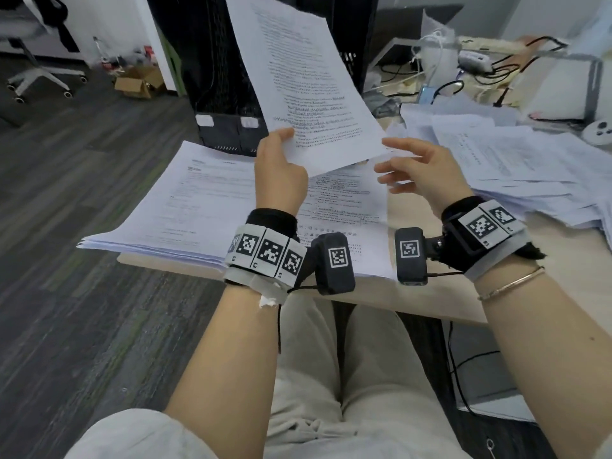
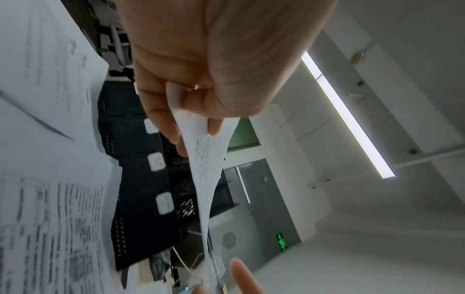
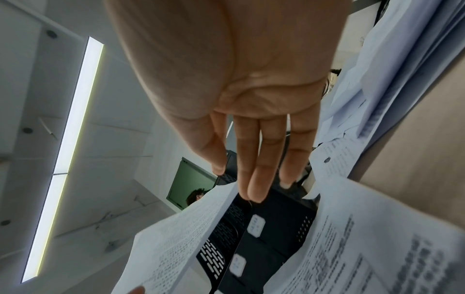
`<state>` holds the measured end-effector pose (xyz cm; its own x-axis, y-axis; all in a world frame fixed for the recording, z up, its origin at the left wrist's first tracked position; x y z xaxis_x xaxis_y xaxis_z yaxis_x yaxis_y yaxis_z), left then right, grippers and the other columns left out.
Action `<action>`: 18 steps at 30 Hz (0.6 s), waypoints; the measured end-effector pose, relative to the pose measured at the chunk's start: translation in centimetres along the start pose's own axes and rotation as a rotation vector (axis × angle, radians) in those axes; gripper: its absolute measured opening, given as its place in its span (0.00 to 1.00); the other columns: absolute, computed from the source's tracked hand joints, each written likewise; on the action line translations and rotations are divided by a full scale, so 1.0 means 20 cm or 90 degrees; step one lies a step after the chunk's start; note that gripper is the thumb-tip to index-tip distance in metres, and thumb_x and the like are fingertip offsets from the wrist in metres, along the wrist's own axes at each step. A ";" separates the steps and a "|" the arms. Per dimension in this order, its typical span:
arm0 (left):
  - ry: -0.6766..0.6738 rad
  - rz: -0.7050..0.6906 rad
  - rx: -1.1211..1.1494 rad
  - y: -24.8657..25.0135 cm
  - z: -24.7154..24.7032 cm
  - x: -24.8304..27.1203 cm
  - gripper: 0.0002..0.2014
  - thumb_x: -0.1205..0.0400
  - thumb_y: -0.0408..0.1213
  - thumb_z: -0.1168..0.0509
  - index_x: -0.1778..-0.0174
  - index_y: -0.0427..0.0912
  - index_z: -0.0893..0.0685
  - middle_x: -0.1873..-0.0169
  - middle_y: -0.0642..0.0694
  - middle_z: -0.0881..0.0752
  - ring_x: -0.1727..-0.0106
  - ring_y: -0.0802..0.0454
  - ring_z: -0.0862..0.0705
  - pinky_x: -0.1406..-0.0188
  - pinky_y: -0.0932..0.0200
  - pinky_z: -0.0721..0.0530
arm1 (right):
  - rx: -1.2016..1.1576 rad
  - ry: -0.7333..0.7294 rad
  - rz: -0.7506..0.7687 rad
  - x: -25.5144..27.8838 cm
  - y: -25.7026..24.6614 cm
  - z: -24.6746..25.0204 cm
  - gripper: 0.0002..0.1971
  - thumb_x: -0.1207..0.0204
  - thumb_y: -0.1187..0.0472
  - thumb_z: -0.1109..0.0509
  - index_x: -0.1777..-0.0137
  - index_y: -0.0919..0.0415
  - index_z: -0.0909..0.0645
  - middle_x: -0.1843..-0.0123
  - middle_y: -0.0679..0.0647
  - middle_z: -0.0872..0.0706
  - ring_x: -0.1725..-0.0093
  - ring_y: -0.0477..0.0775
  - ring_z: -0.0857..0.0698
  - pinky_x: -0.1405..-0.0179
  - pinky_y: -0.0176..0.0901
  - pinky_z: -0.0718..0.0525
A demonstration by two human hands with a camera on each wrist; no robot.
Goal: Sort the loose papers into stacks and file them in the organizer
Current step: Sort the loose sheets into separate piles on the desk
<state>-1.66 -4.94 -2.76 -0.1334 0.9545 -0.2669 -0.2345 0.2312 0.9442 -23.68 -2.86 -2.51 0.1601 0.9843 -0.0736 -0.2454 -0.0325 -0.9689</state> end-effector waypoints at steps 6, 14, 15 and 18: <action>-0.090 -0.038 -0.020 0.13 -0.25 0.09 0.32 0.28 0.13 0.51 0.29 0.39 0.26 0.30 0.46 0.26 0.28 0.55 0.31 0.31 0.70 0.32 | -0.017 0.001 -0.028 0.08 0.05 0.17 0.13 0.18 0.60 0.36 0.37 0.45 0.20 0.60 0.58 0.09 0.64 0.56 0.10 0.61 0.43 0.13; -0.192 -0.076 0.010 0.25 -0.65 0.20 0.32 0.29 0.12 0.51 0.30 0.38 0.25 0.31 0.44 0.26 0.31 0.55 0.29 0.37 0.79 0.33 | -0.002 0.117 -0.066 0.21 0.16 0.54 0.11 0.19 0.63 0.35 0.39 0.60 0.18 0.56 0.57 0.10 0.69 0.50 0.12 0.67 0.40 0.14; -0.206 -0.078 0.013 0.26 -0.71 0.22 0.32 0.29 0.13 0.51 0.30 0.38 0.26 0.31 0.43 0.26 0.31 0.54 0.29 0.34 0.76 0.33 | -0.002 0.132 -0.067 0.23 0.18 0.59 0.11 0.19 0.64 0.35 0.39 0.62 0.17 0.55 0.57 0.11 0.69 0.50 0.12 0.66 0.41 0.13; -0.239 -0.084 0.009 0.29 -0.85 0.27 0.31 0.28 0.13 0.51 0.30 0.38 0.26 0.32 0.43 0.26 0.29 0.51 0.29 0.29 0.66 0.33 | -0.008 0.178 -0.067 0.29 0.22 0.73 0.10 0.19 0.65 0.34 0.42 0.65 0.17 0.54 0.57 0.12 0.69 0.48 0.11 0.65 0.39 0.11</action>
<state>-20.05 -1.58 -2.08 0.2589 0.9183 -0.2994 -0.2124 0.3566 0.9098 -37.86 5.19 -3.80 0.4420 0.8964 -0.0333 -0.2020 0.0633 -0.9773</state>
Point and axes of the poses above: each hand's wrist, its own x-axis away from the middle knuckle, its own z-axis out of the back of the hand, y = z × x, the point moved 5 cm from there along -x, towards the middle knuckle
